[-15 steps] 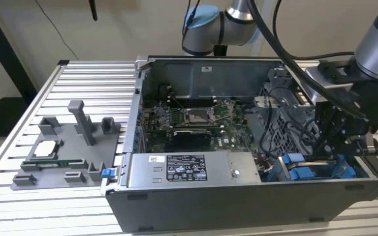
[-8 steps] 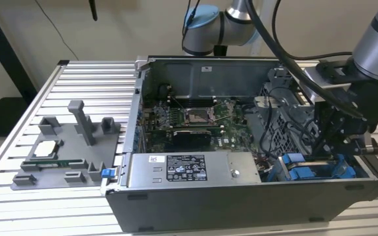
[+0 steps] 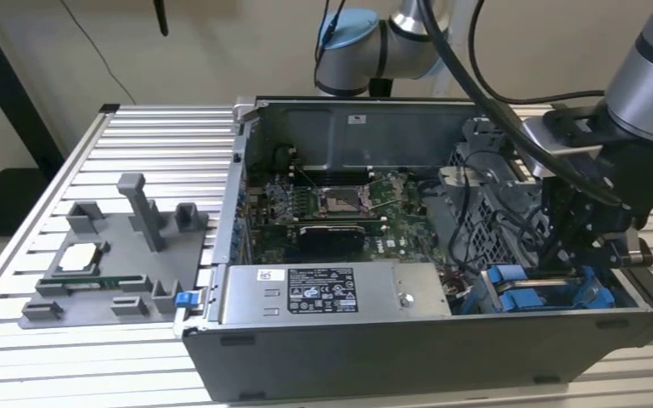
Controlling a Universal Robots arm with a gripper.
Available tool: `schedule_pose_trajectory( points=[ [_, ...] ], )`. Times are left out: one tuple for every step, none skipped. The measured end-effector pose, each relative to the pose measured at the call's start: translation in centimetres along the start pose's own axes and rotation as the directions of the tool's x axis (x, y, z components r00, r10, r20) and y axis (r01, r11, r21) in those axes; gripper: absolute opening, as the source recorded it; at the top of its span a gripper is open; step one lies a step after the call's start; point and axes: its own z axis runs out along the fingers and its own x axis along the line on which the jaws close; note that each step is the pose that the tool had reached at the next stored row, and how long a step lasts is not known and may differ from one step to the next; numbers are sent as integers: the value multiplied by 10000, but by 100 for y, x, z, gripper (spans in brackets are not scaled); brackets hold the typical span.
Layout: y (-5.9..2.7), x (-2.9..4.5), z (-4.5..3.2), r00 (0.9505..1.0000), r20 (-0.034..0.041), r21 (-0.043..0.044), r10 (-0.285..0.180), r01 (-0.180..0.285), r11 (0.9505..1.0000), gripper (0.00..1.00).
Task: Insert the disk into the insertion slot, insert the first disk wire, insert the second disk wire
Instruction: 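Insert the second disk wire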
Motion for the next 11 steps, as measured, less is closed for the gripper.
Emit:
schedule_pose_trajectory(
  points=[
    [1,0,4,10000,0,15,0,0,10000,0],
    [1,0,10,10000,1,31,-1,1,10000,0],
    [2,1,20,10000,3,36,-2,2,10000,0],
    [3,2,29,10000,2,36,-2,2,10000,0],
    [3,2,31,10000,2,37,-2,2,10000,0],
    [3,3,32,10000,3,37,-2,2,10000,0],
    [3,3,32,10000,4,37,-2,2,10000,0],
    [3,3,30,10000,4,37,-2,2,10000,0],
    [2,3,22,10000,11,37,-1,1,10000,0],
    [1,2,9,10000,25,37,0,0,10000,0],
    [-1,1,-9,10000,22,39,-2,2,10000,0]
  ],
)
